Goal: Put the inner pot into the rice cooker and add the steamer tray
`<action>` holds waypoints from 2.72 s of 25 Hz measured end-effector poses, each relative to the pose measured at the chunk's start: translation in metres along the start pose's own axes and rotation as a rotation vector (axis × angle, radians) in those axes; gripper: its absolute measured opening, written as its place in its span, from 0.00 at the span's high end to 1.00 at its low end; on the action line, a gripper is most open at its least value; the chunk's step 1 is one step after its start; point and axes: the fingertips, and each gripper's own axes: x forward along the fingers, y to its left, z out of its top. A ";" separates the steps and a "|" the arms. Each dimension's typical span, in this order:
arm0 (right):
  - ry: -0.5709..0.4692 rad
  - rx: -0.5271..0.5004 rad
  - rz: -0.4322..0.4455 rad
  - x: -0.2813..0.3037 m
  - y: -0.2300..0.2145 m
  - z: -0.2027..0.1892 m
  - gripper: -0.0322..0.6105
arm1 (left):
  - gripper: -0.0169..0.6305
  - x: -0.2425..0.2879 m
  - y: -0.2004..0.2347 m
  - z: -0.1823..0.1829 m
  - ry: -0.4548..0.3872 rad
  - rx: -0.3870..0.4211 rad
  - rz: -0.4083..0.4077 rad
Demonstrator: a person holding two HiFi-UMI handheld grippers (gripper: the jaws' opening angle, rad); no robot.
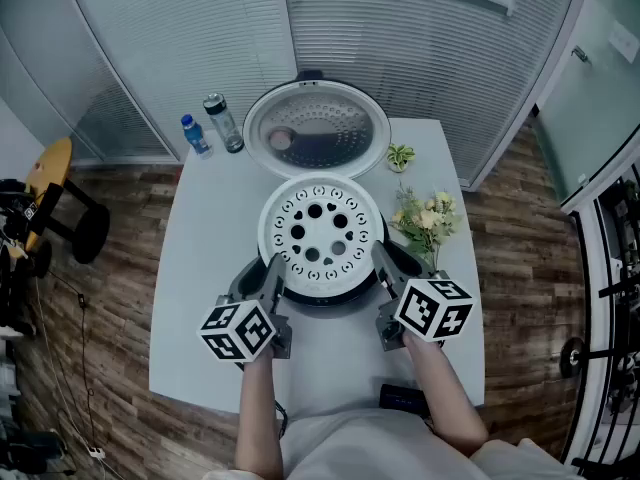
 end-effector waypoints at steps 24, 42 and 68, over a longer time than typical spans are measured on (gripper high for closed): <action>0.104 -0.209 -0.038 0.035 -0.016 -0.020 0.84 | 0.79 0.023 0.023 -0.024 0.091 0.085 0.096; 0.157 -0.451 -0.124 0.039 -0.019 -0.026 0.82 | 0.72 0.031 0.024 -0.031 0.183 0.215 0.163; 0.101 -0.346 -0.118 -0.020 -0.001 -0.029 0.81 | 0.64 -0.021 -0.004 -0.027 0.108 0.250 0.121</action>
